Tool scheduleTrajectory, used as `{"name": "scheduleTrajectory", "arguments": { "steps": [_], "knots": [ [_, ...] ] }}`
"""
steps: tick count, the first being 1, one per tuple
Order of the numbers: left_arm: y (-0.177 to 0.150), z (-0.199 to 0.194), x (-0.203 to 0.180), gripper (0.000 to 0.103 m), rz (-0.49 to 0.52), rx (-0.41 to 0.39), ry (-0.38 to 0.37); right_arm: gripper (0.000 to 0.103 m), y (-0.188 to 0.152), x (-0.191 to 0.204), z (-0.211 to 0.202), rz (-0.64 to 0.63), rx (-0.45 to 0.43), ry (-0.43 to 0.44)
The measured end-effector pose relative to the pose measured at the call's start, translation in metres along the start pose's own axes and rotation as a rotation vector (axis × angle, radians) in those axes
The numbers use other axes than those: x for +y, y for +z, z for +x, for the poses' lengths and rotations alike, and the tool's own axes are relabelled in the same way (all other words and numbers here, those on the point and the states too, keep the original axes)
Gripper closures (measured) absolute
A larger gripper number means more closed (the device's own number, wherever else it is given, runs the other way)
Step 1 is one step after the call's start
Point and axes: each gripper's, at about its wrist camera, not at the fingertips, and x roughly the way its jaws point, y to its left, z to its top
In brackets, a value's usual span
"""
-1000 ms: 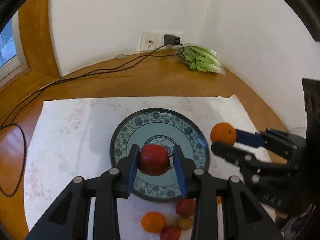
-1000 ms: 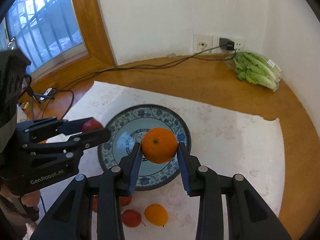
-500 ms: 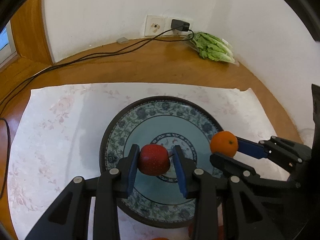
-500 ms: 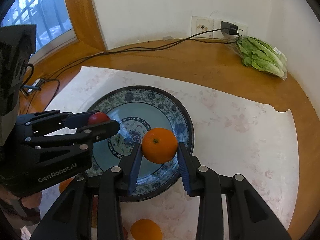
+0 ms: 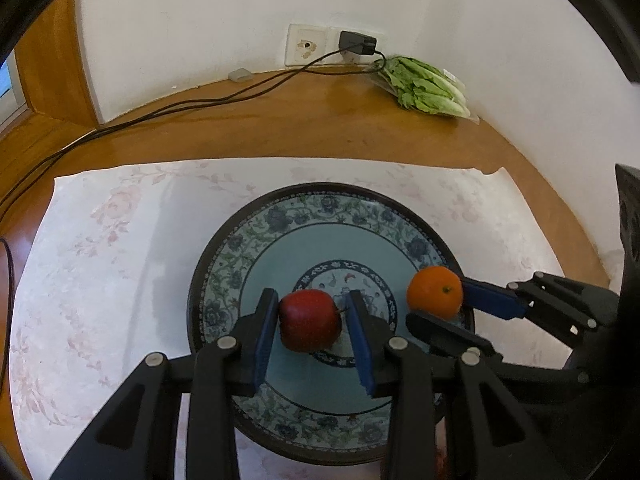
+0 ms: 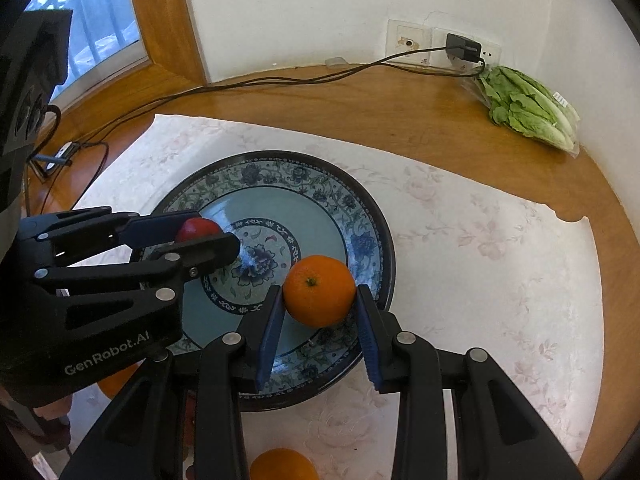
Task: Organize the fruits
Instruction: 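Carry both fruits onto the blue-and-white plate and open both tools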
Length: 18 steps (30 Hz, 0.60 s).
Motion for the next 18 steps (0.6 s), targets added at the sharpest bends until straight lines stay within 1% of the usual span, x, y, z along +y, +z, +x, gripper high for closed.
{"name": "scheduleTrajectory", "arguments": {
  "steps": [3,7,10,13,18],
  "knots": [
    [0.001,-0.002,0.0,0.066,-0.003,0.004,-0.017,0.066,-0.001,0.002,0.0,0.005,-0.002,-0.009],
    [0.001,-0.008,-0.003,0.054,0.011,-0.003,-0.03,0.065,-0.001,0.003,-0.005,0.006,-0.015,0.012],
    [0.001,-0.019,-0.006,0.048,0.038,-0.024,-0.019,0.059,-0.002,0.004,-0.012,0.007,-0.033,0.019],
    [0.001,-0.029,-0.007,0.045,0.037,-0.035,-0.028,0.057,-0.003,0.004,-0.022,0.005,-0.055,0.033],
    [-0.002,-0.046,-0.003,0.043,0.016,-0.036,-0.031,0.056,-0.006,0.005,-0.041,-0.002,-0.081,0.048]
  ]
}}
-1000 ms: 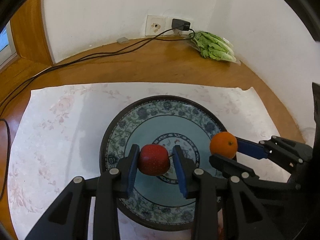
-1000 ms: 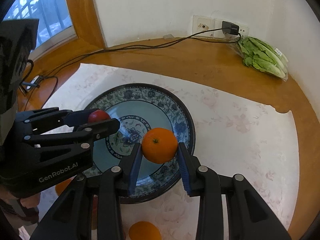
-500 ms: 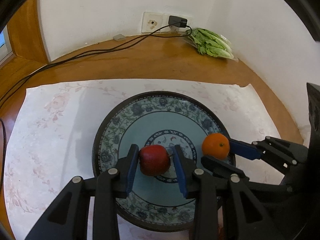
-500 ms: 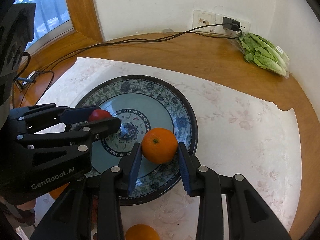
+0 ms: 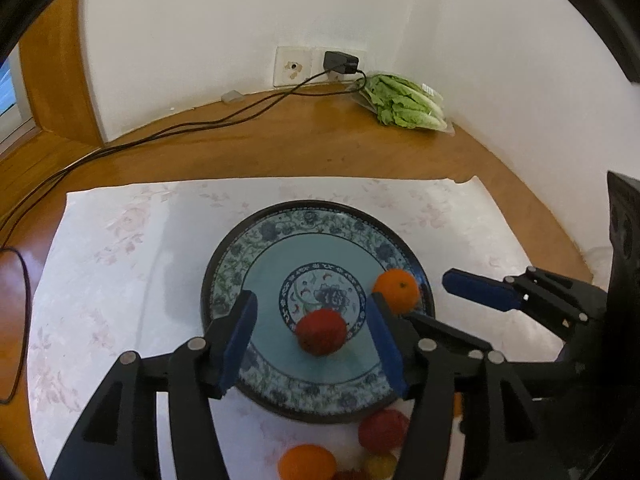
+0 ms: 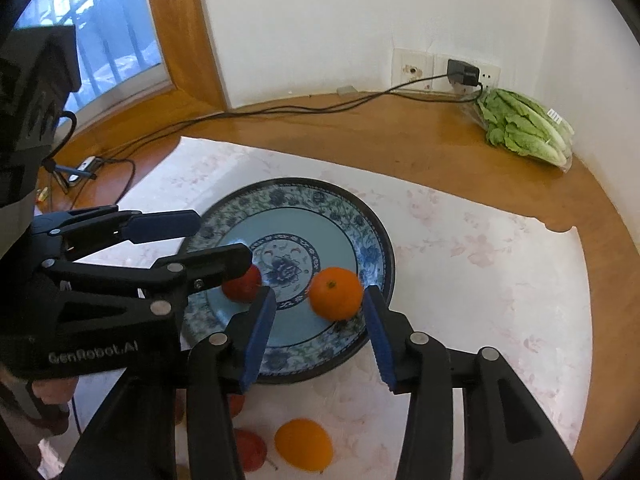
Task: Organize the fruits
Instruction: 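Carry both fruits onto the blue-and-white plate and open both tools, then grasp a large orange with the left tool while the right grasps the oblong orange fruit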
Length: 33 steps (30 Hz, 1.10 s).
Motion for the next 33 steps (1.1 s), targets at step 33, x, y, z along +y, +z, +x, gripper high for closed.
{"name": "scheduleTrajectory", "arguments": {
  "steps": [33],
  "knots": [
    [-0.066,-0.037,0.009,0.043,-0.063,0.08,0.024,0.056,-0.06,-0.005,-0.041,0.092,0.068,0.078]
  ]
}}
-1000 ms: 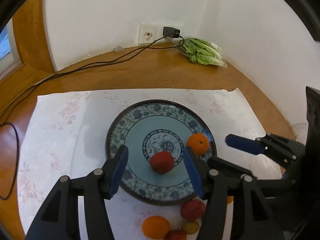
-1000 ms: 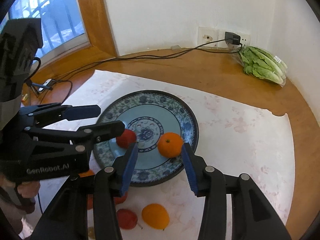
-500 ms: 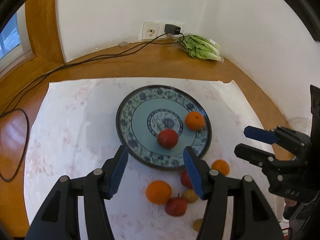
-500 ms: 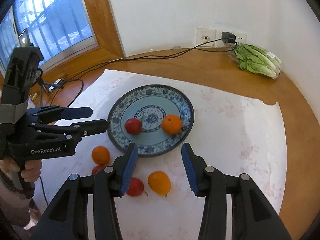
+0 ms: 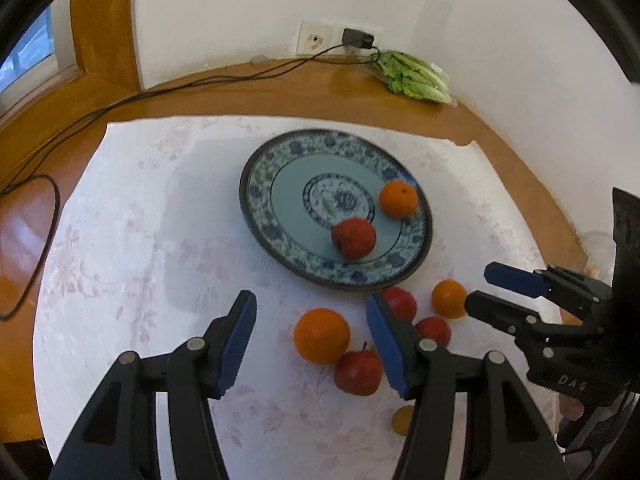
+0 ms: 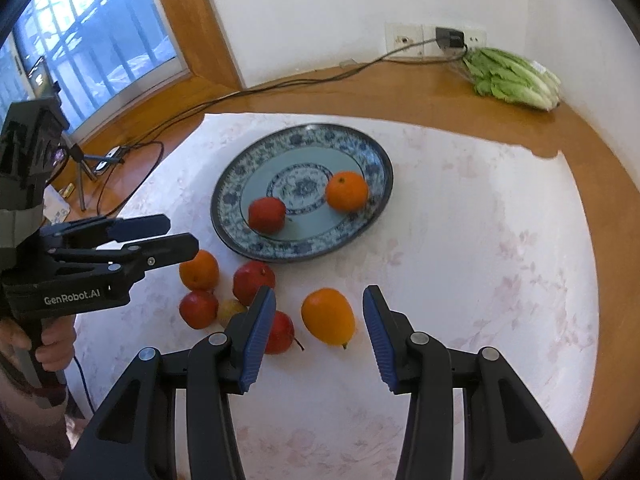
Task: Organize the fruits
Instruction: 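Grasp a large orange with the left tool while the right grasps the oblong orange fruit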
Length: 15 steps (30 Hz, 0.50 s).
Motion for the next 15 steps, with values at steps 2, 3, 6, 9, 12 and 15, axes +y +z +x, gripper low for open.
{"name": "scheduleTrajectory", "arguments": {
  "steps": [2,3,6,9,12,15],
  "knots": [
    [-0.004,0.003,0.002,0.043,-0.009,0.01,0.001,0.056,-0.002,-0.003,0.002,0.018,0.002,0.001],
    [-0.005,0.005,0.003,0.043,-0.011,0.014,0.001,0.056,-0.004,-0.004,0.003,0.027,0.001,-0.003],
    [-0.008,0.007,0.002,0.043,-0.013,0.021,-0.003,0.056,-0.007,-0.009,0.006,0.055,0.0,-0.003],
    [-0.012,0.009,0.002,0.043,-0.015,0.024,-0.007,0.056,-0.009,-0.012,0.008,0.073,0.003,0.001],
    [-0.016,0.012,0.003,0.043,-0.022,0.036,-0.009,0.056,-0.012,-0.015,0.011,0.084,0.007,-0.005],
    [-0.017,0.015,0.003,0.043,-0.024,0.044,-0.01,0.056,-0.013,-0.015,0.013,0.088,0.011,0.0]
  ]
}}
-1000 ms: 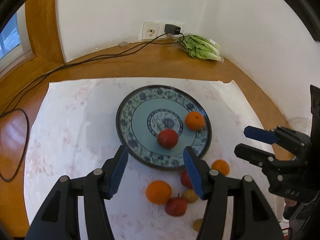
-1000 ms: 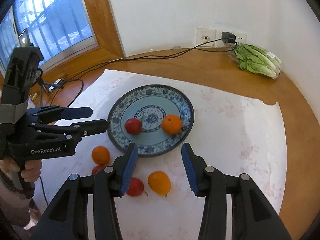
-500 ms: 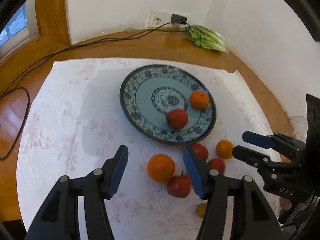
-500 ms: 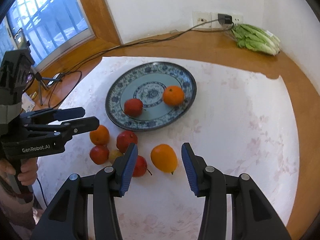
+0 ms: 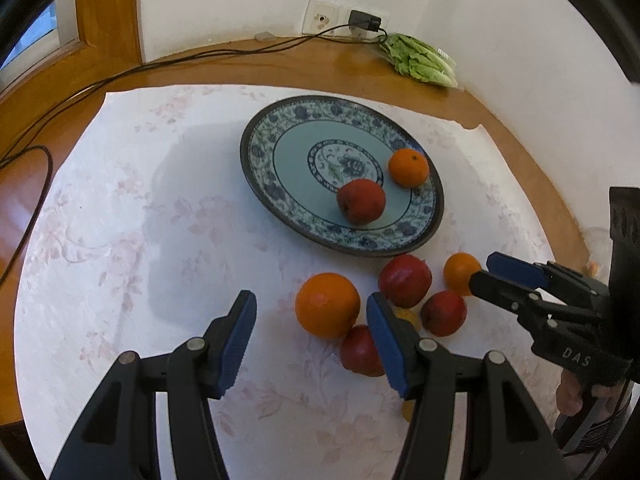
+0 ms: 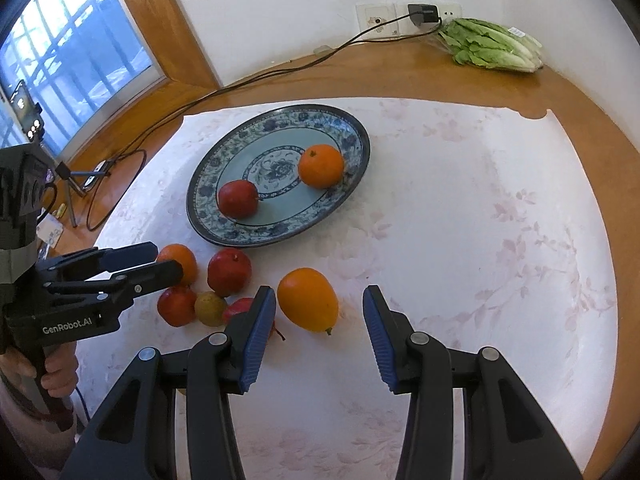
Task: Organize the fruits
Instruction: 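Grasp a large orange with the left tool while the right grasps the oblong orange fruit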
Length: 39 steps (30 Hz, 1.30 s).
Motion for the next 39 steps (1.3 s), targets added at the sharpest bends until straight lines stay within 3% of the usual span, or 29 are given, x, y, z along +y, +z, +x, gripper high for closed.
{"name": "scheduleTrajectory", "arguments": {
  "steps": [23,32,39],
  "knots": [
    [-0.001,0.01,0.001,0.043,0.006,-0.007,0.004,0.057,-0.005,-0.002,0.011,0.026,-0.006,0.018],
    [-0.003,0.01,-0.006,0.066,0.036,-0.019,-0.03,0.063,-0.008,0.0,0.017,0.027,-0.006,0.029],
    [-0.004,0.009,-0.007,0.066,0.037,-0.023,-0.027,0.067,-0.009,0.001,0.016,0.021,-0.011,0.032]
  ]
}}
